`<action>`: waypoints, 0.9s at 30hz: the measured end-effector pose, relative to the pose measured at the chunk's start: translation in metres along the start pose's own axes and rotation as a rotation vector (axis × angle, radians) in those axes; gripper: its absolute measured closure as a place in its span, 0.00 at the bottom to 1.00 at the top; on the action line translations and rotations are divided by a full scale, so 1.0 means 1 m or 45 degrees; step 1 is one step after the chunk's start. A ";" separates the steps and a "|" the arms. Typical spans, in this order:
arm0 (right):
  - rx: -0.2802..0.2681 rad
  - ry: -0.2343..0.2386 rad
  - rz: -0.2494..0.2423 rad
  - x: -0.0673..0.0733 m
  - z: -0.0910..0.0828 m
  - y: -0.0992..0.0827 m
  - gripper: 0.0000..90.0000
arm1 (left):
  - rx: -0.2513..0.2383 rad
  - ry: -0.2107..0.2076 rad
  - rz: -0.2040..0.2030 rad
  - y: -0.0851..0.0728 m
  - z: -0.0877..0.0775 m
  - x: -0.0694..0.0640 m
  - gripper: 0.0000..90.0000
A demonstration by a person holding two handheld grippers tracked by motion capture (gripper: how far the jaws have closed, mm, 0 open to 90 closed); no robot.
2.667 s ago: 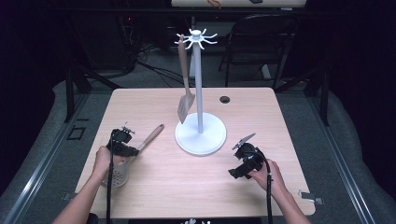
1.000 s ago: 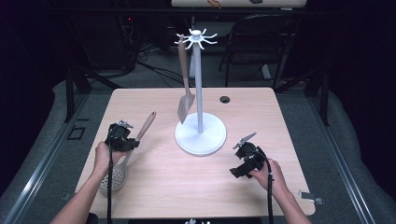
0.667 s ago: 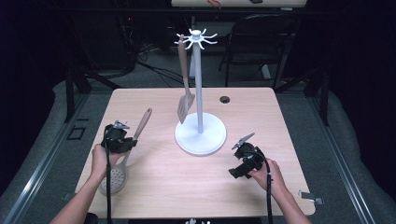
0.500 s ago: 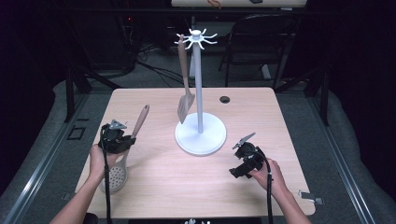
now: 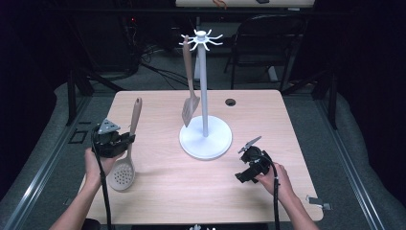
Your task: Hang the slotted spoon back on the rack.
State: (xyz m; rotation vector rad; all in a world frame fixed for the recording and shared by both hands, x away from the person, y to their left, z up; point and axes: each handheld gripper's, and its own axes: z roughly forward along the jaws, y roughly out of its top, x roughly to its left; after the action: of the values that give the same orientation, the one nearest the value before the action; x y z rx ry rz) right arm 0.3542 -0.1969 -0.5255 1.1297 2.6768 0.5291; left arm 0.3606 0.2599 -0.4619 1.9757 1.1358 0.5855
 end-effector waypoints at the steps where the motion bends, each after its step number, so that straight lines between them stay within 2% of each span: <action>1: -0.003 -0.003 0.000 0.000 0.000 0.000 0.14 | -0.021 0.001 -0.004 0.002 -0.003 -0.002 0.85; 4: -0.001 0.005 0.010 0.000 0.002 0.000 0.14 | -0.076 -0.002 -0.007 0.006 -0.011 -0.005 0.85; 5: -0.027 0.021 0.032 0.000 0.004 -0.001 0.14 | -0.098 -0.006 -0.007 0.009 -0.013 -0.006 0.85; 9: 0.010 -0.004 0.007 -0.001 0.002 -0.001 0.14 | -0.176 -0.031 -0.001 0.019 -0.022 -0.013 0.85; 12: -0.006 0.009 0.026 -0.001 0.001 -0.002 0.14 | -0.226 -0.037 0.018 0.027 -0.027 -0.020 0.85; 14: -0.010 -0.005 0.019 -0.001 0.001 -0.002 0.14 | -0.274 -0.033 0.042 0.032 -0.028 -0.026 0.85; 18: -0.018 0.002 0.014 0.001 -0.001 -0.001 0.14 | -0.304 -0.061 0.080 0.045 -0.028 -0.036 0.85; 21: -0.004 -0.009 0.005 0.000 0.000 -0.001 0.14 | -0.314 -0.084 0.095 0.057 -0.025 -0.043 0.85; 23: 0.009 -0.005 -0.002 -0.001 0.000 -0.001 0.14 | -0.316 -0.095 0.102 0.060 -0.023 -0.044 0.85; 24: 0.003 -0.019 0.010 0.000 0.000 -0.001 0.14 | -0.314 -0.102 0.107 0.063 -0.022 -0.046 0.85; 25: -0.005 0.000 0.016 0.000 0.001 -0.001 0.14 | -0.323 -0.111 0.109 0.065 -0.021 -0.047 0.85; 27: -0.005 -0.005 0.012 -0.001 0.000 -0.002 0.14 | -0.324 -0.126 0.112 0.070 -0.018 -0.050 0.85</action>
State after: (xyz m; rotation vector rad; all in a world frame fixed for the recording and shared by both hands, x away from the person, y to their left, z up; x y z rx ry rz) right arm 0.3539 -0.1984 -0.5263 1.1414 2.6674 0.5335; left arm 0.3588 0.2019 -0.3959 1.8200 0.8721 0.6369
